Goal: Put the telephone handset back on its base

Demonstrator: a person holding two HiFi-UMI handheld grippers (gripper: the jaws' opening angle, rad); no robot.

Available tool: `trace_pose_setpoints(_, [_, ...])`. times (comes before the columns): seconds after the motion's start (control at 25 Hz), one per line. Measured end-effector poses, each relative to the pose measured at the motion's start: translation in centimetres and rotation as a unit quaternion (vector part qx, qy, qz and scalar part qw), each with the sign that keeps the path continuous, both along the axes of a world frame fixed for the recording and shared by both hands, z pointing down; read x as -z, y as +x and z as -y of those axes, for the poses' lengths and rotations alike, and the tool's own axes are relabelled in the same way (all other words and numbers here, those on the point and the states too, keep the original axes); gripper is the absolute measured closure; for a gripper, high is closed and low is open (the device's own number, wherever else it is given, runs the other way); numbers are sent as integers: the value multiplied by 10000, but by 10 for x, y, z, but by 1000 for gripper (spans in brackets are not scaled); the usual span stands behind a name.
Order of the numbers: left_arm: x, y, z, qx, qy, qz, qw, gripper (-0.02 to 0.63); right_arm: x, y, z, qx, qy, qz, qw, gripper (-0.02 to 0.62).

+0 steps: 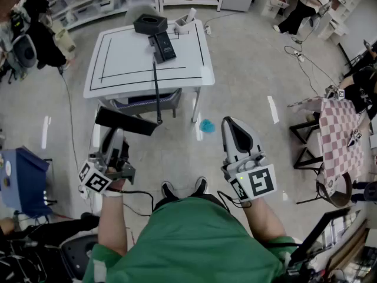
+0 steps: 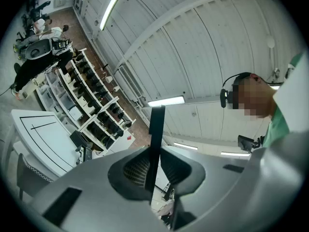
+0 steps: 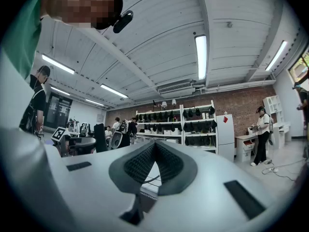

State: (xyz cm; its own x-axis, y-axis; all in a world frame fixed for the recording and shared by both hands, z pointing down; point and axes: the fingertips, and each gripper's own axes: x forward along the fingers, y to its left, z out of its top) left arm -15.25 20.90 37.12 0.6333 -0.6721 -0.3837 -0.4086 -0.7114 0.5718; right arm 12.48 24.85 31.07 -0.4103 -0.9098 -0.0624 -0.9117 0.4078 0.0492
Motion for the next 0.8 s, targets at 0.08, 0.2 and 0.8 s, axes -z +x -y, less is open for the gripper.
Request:
trace_pose_setpoints(0.08, [3, -6, -5, -42, -74, 5, 10000, 526, 4, -6, -5, -35, -53, 9, 10000, 574])
trace_pose_setpoints(0.2, [8, -12, -8, -89, -77, 17, 9999, 526, 8, -12, -9, -90, -78, -10, 9999, 574])
trace_pose_setpoints(0.8, [14, -65, 14, -266, 164, 85, 9995, 526, 12, -53, -15, -624, -122, 14, 9980, 574])
